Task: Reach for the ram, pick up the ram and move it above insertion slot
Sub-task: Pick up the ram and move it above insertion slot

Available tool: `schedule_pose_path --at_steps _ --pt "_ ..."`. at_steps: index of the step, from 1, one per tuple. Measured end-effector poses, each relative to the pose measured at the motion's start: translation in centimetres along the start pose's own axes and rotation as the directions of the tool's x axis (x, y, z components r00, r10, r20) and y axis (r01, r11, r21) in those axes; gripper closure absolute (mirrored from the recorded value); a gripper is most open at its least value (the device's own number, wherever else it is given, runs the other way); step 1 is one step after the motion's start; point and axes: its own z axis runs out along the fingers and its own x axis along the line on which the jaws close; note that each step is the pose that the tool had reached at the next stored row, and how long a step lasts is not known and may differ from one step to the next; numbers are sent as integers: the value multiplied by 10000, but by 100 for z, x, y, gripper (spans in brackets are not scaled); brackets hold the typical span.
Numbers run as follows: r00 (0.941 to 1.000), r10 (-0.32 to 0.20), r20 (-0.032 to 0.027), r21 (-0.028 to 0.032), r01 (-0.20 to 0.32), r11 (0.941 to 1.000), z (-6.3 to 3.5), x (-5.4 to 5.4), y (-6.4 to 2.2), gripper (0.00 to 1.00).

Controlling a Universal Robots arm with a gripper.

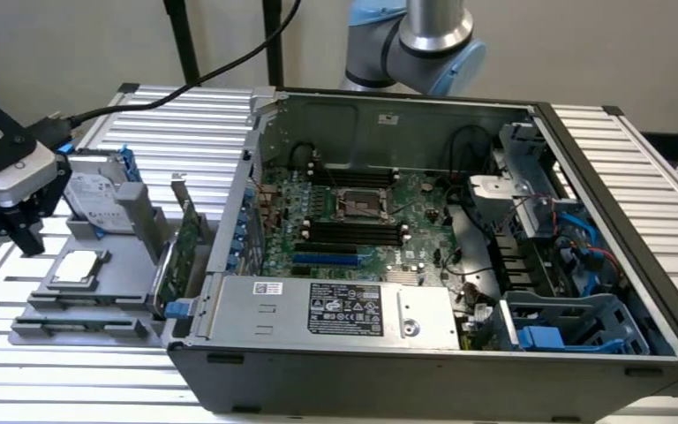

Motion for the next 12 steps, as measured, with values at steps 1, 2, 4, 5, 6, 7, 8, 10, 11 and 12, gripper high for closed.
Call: schedule_pose_path --at_steps 1,2,4,5,6,7,8,10,11,12 --pt "9998 -180 -6 1 180 9998 6 0 0 89" --pt "9994 -360 -10 3 360 9994 13 0 0 89" --pt "9973 -730 -21 5 730 9973 27 0 -1 89" --pt "9959 -902 -25 6 903 9959 33 0 -1 89" --pt "9941 -1082 -32 7 1082 9941 40 0 -1 89" --pt "9919 -1271 -38 8 1271 9919 46 0 -1 89" --pt "9894 -1449 -43 9 1449 9895 53 0 -1 89" --pt "9836 -1804 -53 10 1804 9836 66 -1 -2 89" --pt "9802 -1981 -60 10 1981 9802 72 0 -2 89" --pt "9765 -2155 -65 11 2155 9765 79 -1 -2 89"
